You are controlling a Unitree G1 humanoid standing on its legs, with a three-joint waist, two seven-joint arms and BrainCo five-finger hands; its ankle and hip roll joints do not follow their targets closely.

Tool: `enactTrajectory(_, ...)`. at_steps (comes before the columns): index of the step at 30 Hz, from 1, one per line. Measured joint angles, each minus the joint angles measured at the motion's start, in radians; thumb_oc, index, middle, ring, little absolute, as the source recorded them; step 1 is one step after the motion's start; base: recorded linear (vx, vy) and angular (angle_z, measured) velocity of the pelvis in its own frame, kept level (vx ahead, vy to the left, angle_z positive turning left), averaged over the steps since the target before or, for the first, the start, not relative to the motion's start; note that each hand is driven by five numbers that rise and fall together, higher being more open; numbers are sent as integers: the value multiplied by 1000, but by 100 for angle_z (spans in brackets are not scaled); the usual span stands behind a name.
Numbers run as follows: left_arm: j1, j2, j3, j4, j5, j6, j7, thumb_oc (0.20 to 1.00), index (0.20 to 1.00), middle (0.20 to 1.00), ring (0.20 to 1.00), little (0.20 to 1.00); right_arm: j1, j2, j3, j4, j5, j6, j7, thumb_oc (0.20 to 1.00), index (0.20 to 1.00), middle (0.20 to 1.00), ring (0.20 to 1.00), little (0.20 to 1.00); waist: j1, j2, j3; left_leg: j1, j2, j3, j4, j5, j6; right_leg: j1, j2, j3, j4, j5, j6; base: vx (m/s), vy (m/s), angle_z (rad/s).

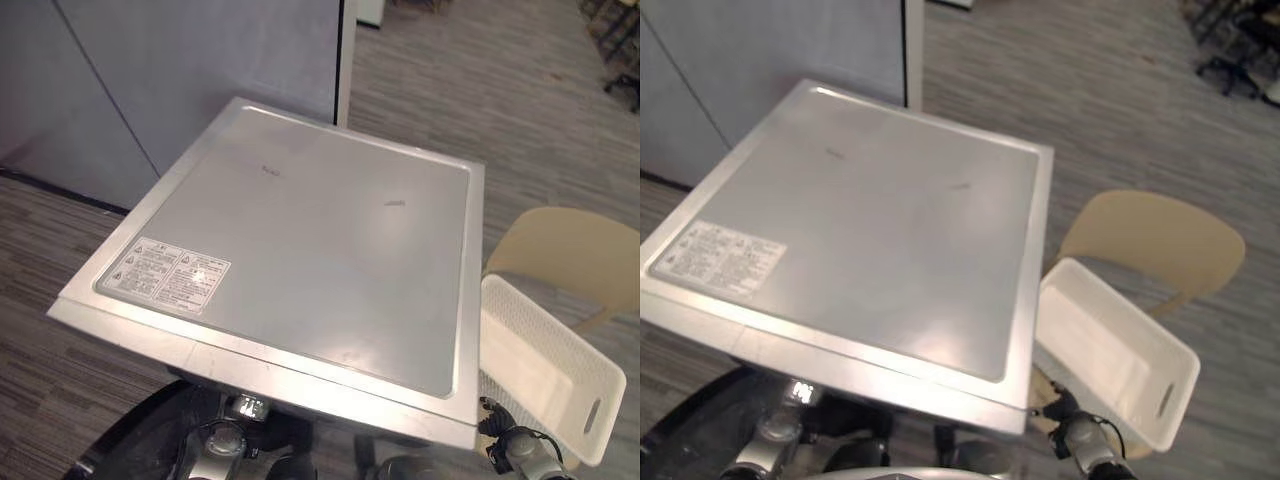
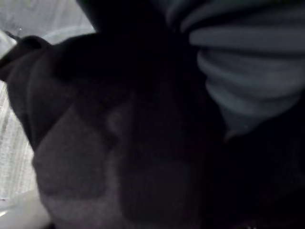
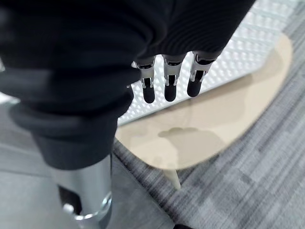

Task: Grab the laundry basket,head to the washer,open it,put in the laundry and shut it.

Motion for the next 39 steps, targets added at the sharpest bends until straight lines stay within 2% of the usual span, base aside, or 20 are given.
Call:
enactTrajectory(1, 2, -4, -7, 11, -2, 14, -2, 200, 200, 200, 200, 200, -33, 11, 3, -4, 0, -5, 0, 1000, 1000, 1000, 1000, 1000, 15, 2, 8, 7, -8, 76, 1, -11, 32, -34, -49, -76, 22, -2, 8, -99, 123, -146)
enactTrajectory(4, 4, -18, -13, 20, -2, 14, -3, 200, 200, 200, 200, 200, -31, 22, 5, -18, 0, -8, 0, 1000, 1000, 1000, 1000, 1000, 6, 20, 25, 18, -19, 105, -1, -18, 50, -23, -137, -198, 45, 9, 26, -55, 77, -54)
enactTrajectory(6, 6, -15, -13, 19, -1, 14, -1, 200, 200, 200, 200, 200, -5, 30, 3, -18, 1, -8, 1, 1000, 1000, 1000, 1000, 1000, 12, 21, 29, 43, -16, 111, -20, -15, 50, 14, -146, -204, 73, -7, 50, -41, 6, -22)
enactTrajectory(7, 29, -1, -4, 0, -2, 14, 7, 200, 200, 200, 200, 200, -1, 42, 2, -19, 1, -10, 0, 1000, 1000, 1000, 1000, 1000, 28, 13, 26, 59, -15, 146, -42, -6, 41, 18, -148, -202, 63, -24, 65, -33, -14, -54)
enactTrajectory(8, 32, 1, 5, -5, -2, 14, 8, 200, 200, 200, 200, 200, -7, 42, -1, -19, 1, -15, 0, 1000, 1000, 1000, 1000, 1000, 36, 6, 23, 57, -11, 150, -48, -13, 36, 17, -148, -194, 41, -27, 60, -98, -70, -55)
enactTrajectory(11, 25, 5, 8, -24, -3, 13, 19, 200, 200, 200, 200, 200, -5, 31, -5, -21, 17, -17, -3, 1000, 1000, 1000, 1000, 1000, 20, 31, 28, 13, 15, 143, -28, 2, 9, -19, -109, -180, 39, -22, 57, -245, -75, -4)
enactTrajectory(13, -2, 22, 2, -80, -5, -6, 31, 200, 200, 200, 200, 200, -24, 31, -2, -19, 38, -18, -17, 1000, 1000, 1000, 1000, 1000, 31, 35, 46, -135, 27, 145, 77, -3, 0, -173, -103, -165, 155, -45, 22, -375, -102, -3)
enactTrajectory(14, -30, 22, -2, -83, -7, -9, 37, 200, 200, 200, 200, 200, -41, 32, -2, -13, 42, -17, -22, 1000, 1000, 1000, 1000, 1000, 28, 42, 59, -196, 32, 138, 122, 6, 1, -230, -93, -167, 215, -39, 19, -430, -138, 17)
enactTrajectory(16, -114, 34, -22, -97, -31, -28, 52, 200, 200, 200, 200, 200, -89, 34, -1, 2, 68, -19, -28, 1000, 1000, 1000, 1000, 1000, 15, 34, 94, -348, 33, 101, 270, -10, -2, -375, -104, -166, 380, -81, -1, -109, -66, 47)
enactTrajectory(17, -177, 36, -24, -98, -44, -33, 58, 200, 200, 200, 200, 200, -114, 33, -3, 3, 77, -16, -33, 1000, 1000, 1000, 1000, 1000, 9, 32, 118, -410, 39, 88, 334, -56, -6, -434, -121, -182, 447, -135, -24, -96, -97, 44)
enactTrajectory(18, -206, 36, -25, -97, -44, -32, 60, 200, 200, 200, 200, 200, -132, 34, -3, 0, 79, -15, -39, 1000, 1000, 1000, 1000, 1000, 7, 29, 134, -431, 41, 79, 359, -73, -12, -454, -115, -185, 481, -154, -22, -134, -119, 34)
enactTrajectory(19, -239, 36, -34, -121, -44, -38, 74, 200, 200, 200, 200, 200, -149, 30, 2, -12, 81, -19, -56, 1000, 1000, 1000, 1000, 1000, 7, 24, 139, -521, 50, 46, 489, -92, -32, -521, -106, -187, 605, -178, -21, -152, -82, 24)
enactTrajectory(20, -260, 38, -34, -144, -44, -45, 80, 200, 200, 200, 200, 200, -156, 25, 1, -13, 83, -25, -67, 1000, 1000, 1000, 1000, 1000, 5, 20, 146, -564, 61, 36, 576, -146, -31, -553, -124, -199, 658, -232, -50, -85, -47, 19)
enactTrajectory(22, -303, 45, -37, -163, -44, -57, 97, 200, 200, 200, 200, 200, -175, 26, 1, -22, 108, -29, -79, 1000, 1000, 1000, 1000, 1000, 9, 1, 148, -657, 67, 9, 668, -177, -41, -642, -113, -200, 751, -258, -59, -118, -73, 10)
enactTrajectory(25, -358, 55, -37, -168, -44, -57, 113, 200, 200, 200, 200, 200, -182, 14, 5, -36, 121, -33, -97, 1000, 1000, 1000, 1000, 1000, 6, -8, 147, -828, 76, -24, 835, -208, -48, -801, -114, -210, 910, -297, -92, -74, -36, 3)
enactTrajectory(29, -422, 63, -48, -165, -41, -51, 158, 200, 200, 200, 200, 200, -205, 10, 30, -44, 148, -33, -112, 1000, 1000, 1000, 1000, 1000, 2, -21, 153, -957, 80, -50, 957, -228, -54, -924, -121, -222, 1039, -324, -111, -56, -31, 5)
enactTrajectory(32, -538, 101, -87, -153, -35, -47, 202, 200, 200, 200, 200, 200, -237, 0, 38, -48, 151, -44, -129, 1000, 1000, 1000, 1000, 1000, 0, -25, 153, -1102, 91, -75, 1072, -268, -36, -1049, -128, -245, 1131, -336, -128, -30, -33, 3)
enactTrajectory(35, -701, 147, -152, -74, -31, -27, 233, 200, 200, 200, 200, 200, -254, -6, 70, -65, 181, -48, -131, 1000, 1000, 1000, 1000, 1000, -27, -30, 151, -1195, 88, -73, 1091, -269, -38, -1137, -139, -245, 1163, -336, -127, -21, -25, 21)
enactTrajectory(37, -839, 191, -218, 24, -31, -19, 254, 200, 200, 200, 200, 200, -251, -23, 89, -98, 189, -62, -131, 1000, 1000, 1000, 1000, 1000, -52, -31, 148, -1233, 83, -68, 1194, -330, -8, -1179, -151, -244, 1192, -336, -127, 0, 1, 1)
enactTrajectory(39, -930, 240, -232, 40, -23, -19, 262, 200, 200, 200, 200, 200, -244, -37, 99, -138, 192, -82, -130, 1000, 1000, 1000, 1000, 1000, -73, -30, 145, -1266, 87, -68, 1199, -324, -21, -1219, -150, -237, 1217, -334, -113, 10, 4, -12)
